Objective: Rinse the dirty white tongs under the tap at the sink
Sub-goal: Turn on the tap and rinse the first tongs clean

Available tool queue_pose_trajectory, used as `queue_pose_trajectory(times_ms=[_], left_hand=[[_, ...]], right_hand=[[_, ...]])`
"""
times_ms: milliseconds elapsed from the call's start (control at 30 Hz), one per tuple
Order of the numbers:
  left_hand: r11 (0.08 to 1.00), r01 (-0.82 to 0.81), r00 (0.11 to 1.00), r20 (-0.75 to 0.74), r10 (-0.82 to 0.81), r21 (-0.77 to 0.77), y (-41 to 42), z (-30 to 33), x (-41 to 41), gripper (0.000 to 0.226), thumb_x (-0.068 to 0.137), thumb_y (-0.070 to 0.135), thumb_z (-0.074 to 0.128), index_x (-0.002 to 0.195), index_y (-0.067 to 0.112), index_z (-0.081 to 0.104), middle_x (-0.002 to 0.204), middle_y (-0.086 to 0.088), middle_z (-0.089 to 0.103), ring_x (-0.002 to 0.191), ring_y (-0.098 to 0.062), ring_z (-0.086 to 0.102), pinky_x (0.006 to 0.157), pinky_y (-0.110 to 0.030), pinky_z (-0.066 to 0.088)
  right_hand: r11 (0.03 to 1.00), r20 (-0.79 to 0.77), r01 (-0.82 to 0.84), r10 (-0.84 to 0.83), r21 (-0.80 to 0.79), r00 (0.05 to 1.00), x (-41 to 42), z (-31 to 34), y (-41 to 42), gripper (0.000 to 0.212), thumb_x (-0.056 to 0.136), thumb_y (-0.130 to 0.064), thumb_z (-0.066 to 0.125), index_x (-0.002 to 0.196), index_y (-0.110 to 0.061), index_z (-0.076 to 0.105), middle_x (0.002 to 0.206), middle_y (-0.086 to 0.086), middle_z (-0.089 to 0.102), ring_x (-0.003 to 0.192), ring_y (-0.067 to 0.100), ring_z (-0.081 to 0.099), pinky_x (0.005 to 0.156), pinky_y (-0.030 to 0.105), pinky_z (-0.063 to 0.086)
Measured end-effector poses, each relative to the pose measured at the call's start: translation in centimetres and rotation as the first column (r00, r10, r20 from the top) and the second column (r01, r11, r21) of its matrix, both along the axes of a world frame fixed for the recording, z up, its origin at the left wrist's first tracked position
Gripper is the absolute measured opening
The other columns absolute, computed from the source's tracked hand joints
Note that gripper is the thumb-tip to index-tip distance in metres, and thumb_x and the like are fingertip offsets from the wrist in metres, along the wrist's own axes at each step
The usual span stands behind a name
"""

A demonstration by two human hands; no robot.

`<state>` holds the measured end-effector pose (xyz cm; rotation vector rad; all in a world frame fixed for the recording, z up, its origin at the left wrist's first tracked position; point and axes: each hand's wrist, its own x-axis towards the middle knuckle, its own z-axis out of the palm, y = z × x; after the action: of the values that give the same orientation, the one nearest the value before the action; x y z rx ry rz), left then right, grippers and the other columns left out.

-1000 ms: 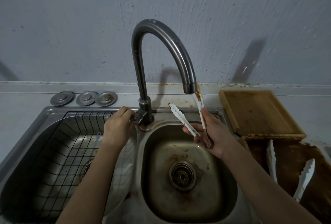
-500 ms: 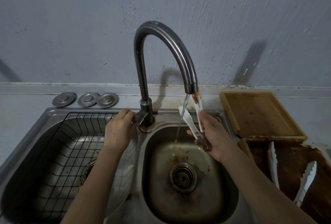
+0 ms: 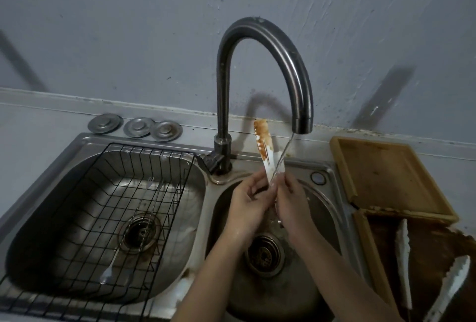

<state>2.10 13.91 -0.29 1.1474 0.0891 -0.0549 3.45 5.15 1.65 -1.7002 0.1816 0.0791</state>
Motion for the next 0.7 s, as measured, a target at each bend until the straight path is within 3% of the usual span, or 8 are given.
queue_pose_trajectory(times_ms=[133, 267, 433, 567, 700], left_hand=[[0.990, 0.036, 0.997, -0.066, -0.046, -0.138, 0.2, -0.9, -0.5, 0.051, 0.076, -0.015, 0.064, 0.122, 0.006, 0.058, 0.098, -0.012, 0.072, 0.088, -0.022, 0.070, 0.070, -0.030, 0.058], [0.986, -0.001, 0.991, -0.129, -0.021, -0.164, -0.1, -1.1, -0.9, 0.045, 0.076, -0.012, 0.065, 0.118, 0.003, 0.060, 0.101, -0.017, 0.070, 0.094, -0.031, 0.068, 0.078, -0.038, 0.057], [0.976, 0.048, 0.973, -0.211, -0.094, -0.212, -0.2, -1.1, -1.4, 0.021, 0.084, -0.002, 0.060, 0.102, 0.002, 0.070, 0.091, -0.016, 0.073, 0.079, -0.022, 0.072, 0.065, -0.027, 0.059], [0.985, 0.072, 0.958, -0.265, -0.112, -0.157, -0.3, -1.2, -1.6, 0.025, 0.091, 0.016, 0.057, 0.104, -0.003, 0.067, 0.088, -0.017, 0.072, 0.076, -0.022, 0.071, 0.064, -0.026, 0.058], [0.995, 0.036, 0.956, -0.288, -0.061, -0.089, -0.6, -1.4, -1.6, 0.033, 0.091, 0.026, 0.056, 0.099, -0.004, 0.069, 0.089, -0.027, 0.064, 0.074, -0.032, 0.061, 0.071, -0.037, 0.050]], right_hand=[[1.000, -0.036, 0.025, -0.026, -0.010, 0.999, -0.6, -0.8, -0.6, 0.035, 0.098, -0.028, 0.035, 0.077, -0.021, 0.062, 0.071, 0.001, 0.066, 0.057, 0.004, 0.060, 0.049, 0.019, 0.047], [0.999, -0.065, 0.020, -0.019, 0.026, 0.998, -0.8, -1.0, -0.7, 0.031, 0.097, -0.023, 0.039, 0.079, -0.019, 0.065, 0.078, 0.006, 0.068, 0.072, 0.017, 0.063, 0.063, 0.032, 0.050], [0.999, -0.094, 0.017, -0.014, 0.028, 0.995, -1.4, -1.5, -1.1, 0.025, 0.095, -0.024, 0.043, 0.086, -0.017, 0.065, 0.086, 0.009, 0.068, 0.080, 0.020, 0.065, 0.068, 0.033, 0.052], [1.000, -0.059, 0.020, -0.021, -0.016, 0.998, -1.9, -2.0, -1.6, 0.028, 0.094, -0.032, 0.046, 0.081, -0.017, 0.065, 0.077, 0.006, 0.068, 0.070, 0.016, 0.065, 0.062, 0.030, 0.052], [0.991, -0.018, -0.061, 0.060, -0.120, 0.998, -1.8, -1.7, -2.1, 0.034, 0.094, -0.040, 0.043, 0.080, -0.019, 0.066, 0.057, -0.004, 0.061, 0.048, 0.001, 0.057, 0.042, 0.015, 0.045]])
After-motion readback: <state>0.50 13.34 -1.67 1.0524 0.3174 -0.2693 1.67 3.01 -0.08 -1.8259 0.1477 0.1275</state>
